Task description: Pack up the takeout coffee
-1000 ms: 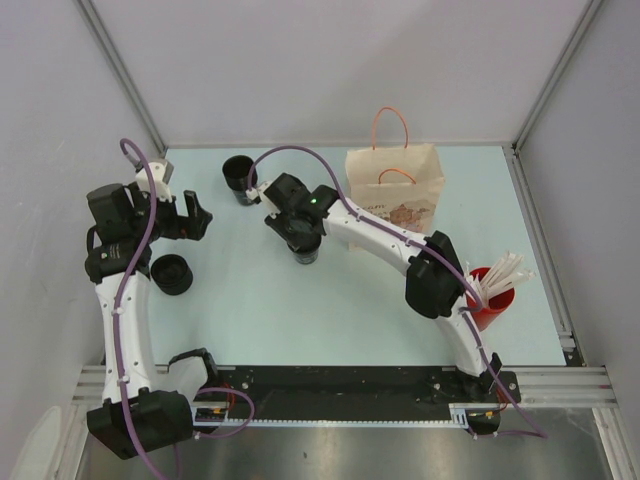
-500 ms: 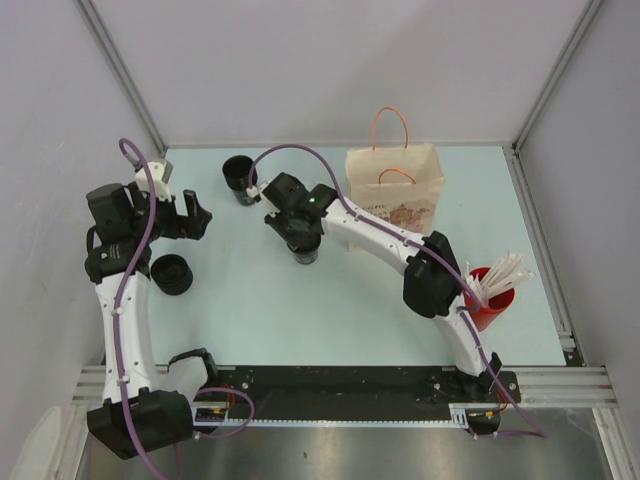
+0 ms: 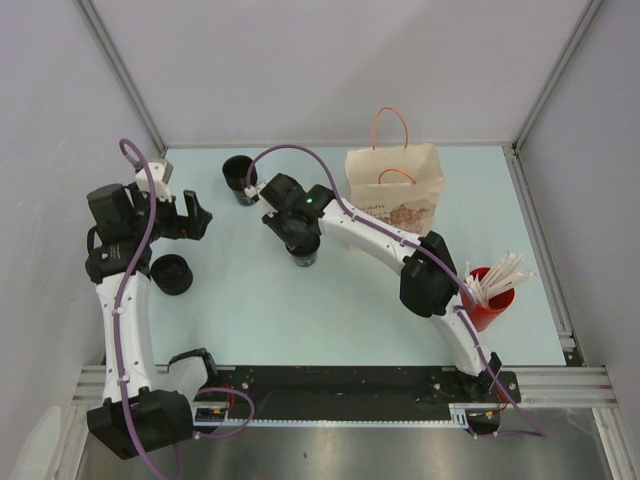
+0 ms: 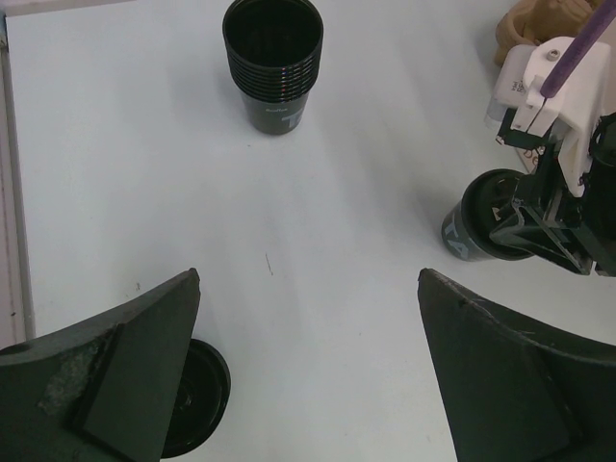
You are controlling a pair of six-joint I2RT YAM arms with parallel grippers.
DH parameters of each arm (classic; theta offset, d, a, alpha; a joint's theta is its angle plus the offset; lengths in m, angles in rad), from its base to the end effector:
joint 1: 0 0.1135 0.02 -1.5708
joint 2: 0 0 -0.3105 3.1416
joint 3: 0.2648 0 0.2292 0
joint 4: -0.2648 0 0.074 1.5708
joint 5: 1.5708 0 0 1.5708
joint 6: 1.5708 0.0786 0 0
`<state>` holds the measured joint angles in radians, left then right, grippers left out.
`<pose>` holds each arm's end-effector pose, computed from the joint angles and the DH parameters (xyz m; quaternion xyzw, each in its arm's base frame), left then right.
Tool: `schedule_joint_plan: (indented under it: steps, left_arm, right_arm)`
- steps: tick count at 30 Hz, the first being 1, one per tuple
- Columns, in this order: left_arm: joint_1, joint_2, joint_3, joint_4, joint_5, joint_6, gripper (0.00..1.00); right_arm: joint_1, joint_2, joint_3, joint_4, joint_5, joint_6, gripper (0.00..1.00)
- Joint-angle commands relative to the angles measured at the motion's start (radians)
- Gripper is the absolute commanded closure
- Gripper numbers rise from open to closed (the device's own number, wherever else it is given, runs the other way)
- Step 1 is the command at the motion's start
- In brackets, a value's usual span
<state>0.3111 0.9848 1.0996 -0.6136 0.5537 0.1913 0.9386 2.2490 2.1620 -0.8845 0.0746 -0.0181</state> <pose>0.1886 0.0172 0.3897 0.0898 0.8339 -0.1055 0.5342 0.3158 0.4212 0.2700 -0.4297 0.8527 0.0991 0.2801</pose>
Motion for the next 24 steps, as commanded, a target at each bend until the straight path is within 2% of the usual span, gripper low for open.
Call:
schedule_joint_plan:
  steps: [1, 3, 10, 24]
  left_arm:
    - [0.013, -0.026, -0.004, 0.025, 0.017, -0.018, 0.01]
    - [0.013, -0.026, -0.006, 0.025, 0.015, -0.018, 0.0]
    - [0.013, -0.025, -0.004, 0.023, 0.015, -0.021, 0.01]
    - [0.013, -0.018, 0.0, 0.021, 0.02, -0.023, 0.01]
  right_arm:
    - [0.006, 0.006, 0.039, 0.002, 0.008, 0.014, 0.7]
    - [0.008, 0.003, 0.041, 0.005, 0.002, 0.032, 0.74]
    - [0.014, 0.015, 0.044, 0.001, 0.039, 0.023, 1.0]
    - [-0.021, -0.057, -0.018, 0.007, 0.047, -0.017, 1.0]
